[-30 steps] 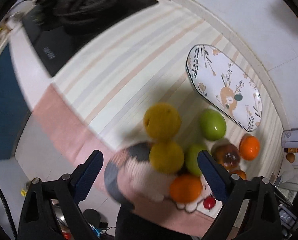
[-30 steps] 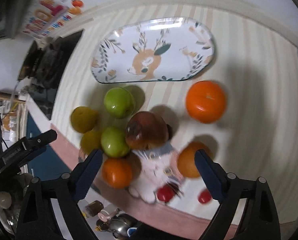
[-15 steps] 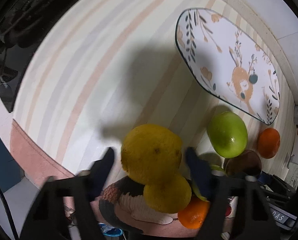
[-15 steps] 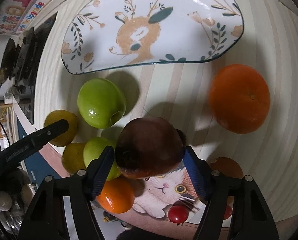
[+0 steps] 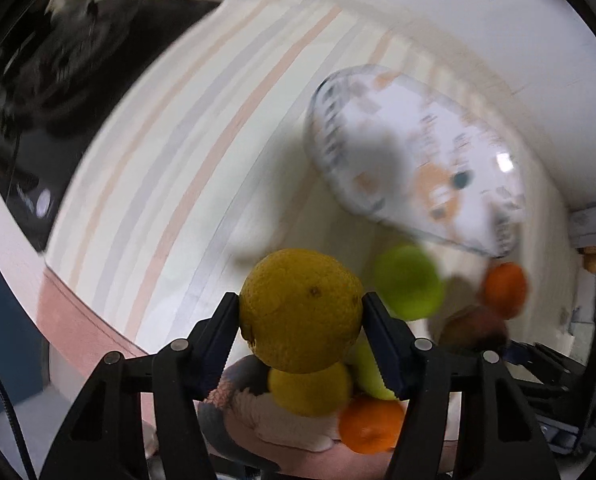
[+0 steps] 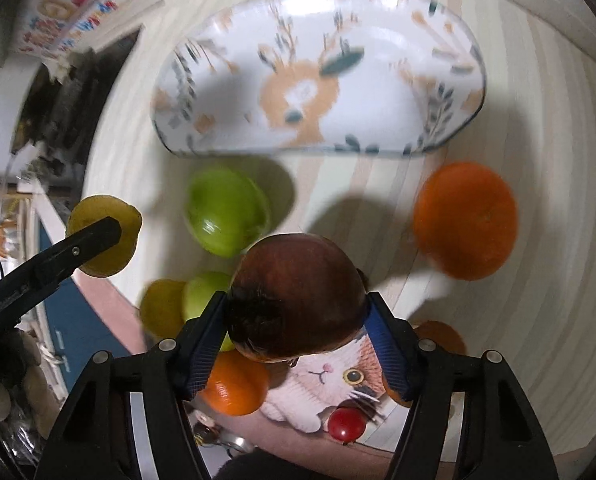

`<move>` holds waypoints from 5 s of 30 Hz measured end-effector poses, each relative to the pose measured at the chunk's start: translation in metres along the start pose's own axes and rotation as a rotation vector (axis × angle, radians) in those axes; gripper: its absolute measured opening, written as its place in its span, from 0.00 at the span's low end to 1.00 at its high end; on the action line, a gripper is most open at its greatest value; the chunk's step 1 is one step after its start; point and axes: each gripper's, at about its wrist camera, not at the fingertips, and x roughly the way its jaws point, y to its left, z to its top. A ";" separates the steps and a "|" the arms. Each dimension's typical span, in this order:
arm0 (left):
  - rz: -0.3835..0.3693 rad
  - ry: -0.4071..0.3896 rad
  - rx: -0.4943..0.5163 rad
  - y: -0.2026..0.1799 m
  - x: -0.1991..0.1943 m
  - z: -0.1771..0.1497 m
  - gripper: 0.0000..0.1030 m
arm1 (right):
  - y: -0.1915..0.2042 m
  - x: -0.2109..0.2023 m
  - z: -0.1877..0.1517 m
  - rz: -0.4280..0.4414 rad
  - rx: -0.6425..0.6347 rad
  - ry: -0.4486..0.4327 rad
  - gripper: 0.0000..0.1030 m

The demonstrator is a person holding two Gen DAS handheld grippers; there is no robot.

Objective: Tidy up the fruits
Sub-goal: 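Grasp a yellow citrus with the left tool while the right tool grasps a dark red apple, then carry both fruits onto the deer plate and open both tools, then lift both tools away from the plate, then grasp a second yellow citrus with the left tool while the right tool grasps an orange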

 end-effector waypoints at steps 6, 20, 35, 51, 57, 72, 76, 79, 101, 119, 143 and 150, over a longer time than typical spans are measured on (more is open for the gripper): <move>-0.087 -0.046 0.029 -0.034 -0.021 0.052 0.58 | -0.006 -0.047 0.048 0.028 0.033 -0.121 0.68; -0.167 0.213 -0.035 -0.057 0.084 0.162 0.58 | -0.016 -0.001 0.175 -0.080 0.002 -0.109 0.68; -0.155 0.255 -0.039 -0.063 0.094 0.179 0.66 | -0.015 0.014 0.191 -0.058 -0.003 -0.055 0.86; 0.052 0.004 0.054 -0.043 0.007 0.138 0.85 | -0.033 -0.054 0.129 -0.220 -0.031 -0.115 0.90; 0.089 -0.084 0.058 -0.043 -0.017 0.095 0.85 | -0.028 -0.085 0.090 -0.231 -0.070 -0.175 0.90; 0.110 -0.296 0.117 -0.071 -0.110 0.004 0.85 | 0.002 -0.171 -0.013 -0.231 -0.188 -0.349 0.90; 0.075 -0.325 0.113 -0.074 -0.132 -0.015 0.85 | 0.005 -0.192 -0.038 -0.225 -0.207 -0.375 0.90; 0.065 -0.360 0.126 -0.079 -0.149 -0.030 0.85 | 0.005 -0.209 -0.055 -0.208 -0.216 -0.392 0.90; 0.000 -0.442 0.132 -0.086 -0.207 -0.082 0.85 | 0.003 -0.275 -0.110 -0.124 -0.225 -0.479 0.90; 0.156 -0.054 -0.028 0.003 -0.013 -0.043 0.96 | -0.077 -0.066 -0.049 -0.091 0.010 -0.048 0.87; -0.046 0.081 -0.071 0.018 0.067 -0.054 0.57 | -0.089 0.005 -0.044 -0.094 0.039 0.080 0.58; -0.029 0.078 -0.069 0.013 0.069 -0.054 0.55 | -0.084 0.011 -0.043 -0.095 0.024 0.086 0.57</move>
